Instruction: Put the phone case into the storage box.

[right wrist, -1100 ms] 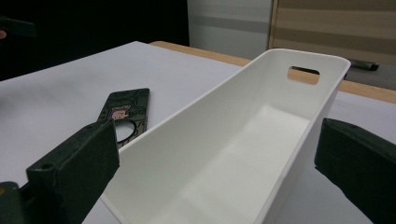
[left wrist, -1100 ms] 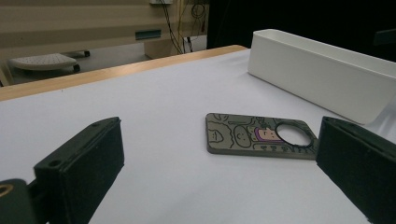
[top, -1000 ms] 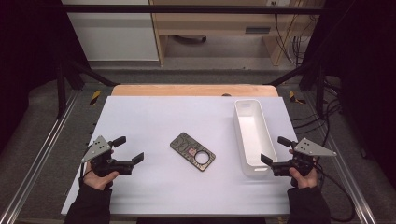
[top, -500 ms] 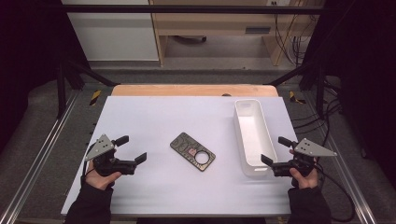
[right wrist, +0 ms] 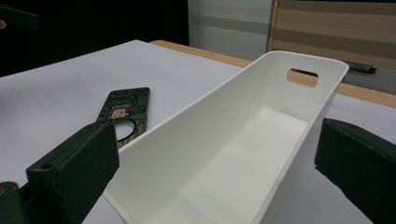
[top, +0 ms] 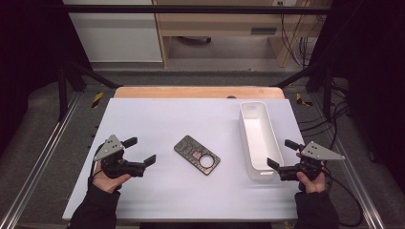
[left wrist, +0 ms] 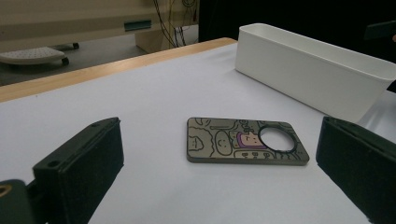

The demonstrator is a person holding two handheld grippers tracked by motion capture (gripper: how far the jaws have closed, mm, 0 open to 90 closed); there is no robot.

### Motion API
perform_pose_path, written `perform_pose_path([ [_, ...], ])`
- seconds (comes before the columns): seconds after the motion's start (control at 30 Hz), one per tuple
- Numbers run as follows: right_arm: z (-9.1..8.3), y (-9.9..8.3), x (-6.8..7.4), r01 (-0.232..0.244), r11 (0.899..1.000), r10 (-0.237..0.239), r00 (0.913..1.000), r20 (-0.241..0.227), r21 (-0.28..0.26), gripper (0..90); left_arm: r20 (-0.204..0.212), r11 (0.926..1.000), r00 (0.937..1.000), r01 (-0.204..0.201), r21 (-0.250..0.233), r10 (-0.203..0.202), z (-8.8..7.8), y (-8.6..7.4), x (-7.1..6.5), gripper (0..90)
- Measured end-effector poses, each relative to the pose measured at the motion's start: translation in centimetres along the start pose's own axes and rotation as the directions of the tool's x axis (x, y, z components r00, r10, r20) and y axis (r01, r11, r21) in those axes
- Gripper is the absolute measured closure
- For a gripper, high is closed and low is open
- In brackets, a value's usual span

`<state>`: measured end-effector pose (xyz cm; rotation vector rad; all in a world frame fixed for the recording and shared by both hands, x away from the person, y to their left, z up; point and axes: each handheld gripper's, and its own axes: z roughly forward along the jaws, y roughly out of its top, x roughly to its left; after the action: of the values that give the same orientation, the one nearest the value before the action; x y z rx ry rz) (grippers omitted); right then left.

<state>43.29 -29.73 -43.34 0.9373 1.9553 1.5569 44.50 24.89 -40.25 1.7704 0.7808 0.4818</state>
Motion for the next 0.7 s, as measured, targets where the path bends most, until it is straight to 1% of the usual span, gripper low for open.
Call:
perform_pose_path([
  [0.1, -0.1, 0.0, 0.0, -0.001, 1.000, 0.001, 1.0000, 0.002, -0.001, 0.2, -0.006, 0.9999, 1.0000, -0.008, 0.010, 0.008, 0.3, 0.2, -0.3, 0.3],
  [0.3, -0.1, 0.1, 0.0, -0.002, 1.000, 0.002, 1.0000, 0.002, -0.003, 0.2, -0.003, 0.9999, 1.0000, -0.007, 0.013, 0.007, 0.5, 0.7, -0.8, 0.5],
  [0.33, -0.1, 0.1, 0.0, -0.001, 1.000, 0.001, 1.0000, 0.000, -0.002, 0.3, -0.005, 0.9998, 1.0000, -0.006, 0.021, 0.006, 0.7, 0.9, -1.0, 0.6],
  [0.47, 0.0, 0.1, 0.1, 0.001, 1.000, -0.001, 1.0000, 0.000, 0.000, 0.2, 0.005, 0.9998, 1.0000, -0.005, 0.021, 0.005, 1.0, 1.4, -1.4, 0.7],
  [0.7, -0.1, 0.1, 0.1, 0.002, 1.000, -0.002, 1.0000, 0.003, -0.002, 0.2, 0.013, 0.9994, 0.9997, -0.021, 0.028, 0.020, 1.6, 2.0, -2.0, 0.7],
])
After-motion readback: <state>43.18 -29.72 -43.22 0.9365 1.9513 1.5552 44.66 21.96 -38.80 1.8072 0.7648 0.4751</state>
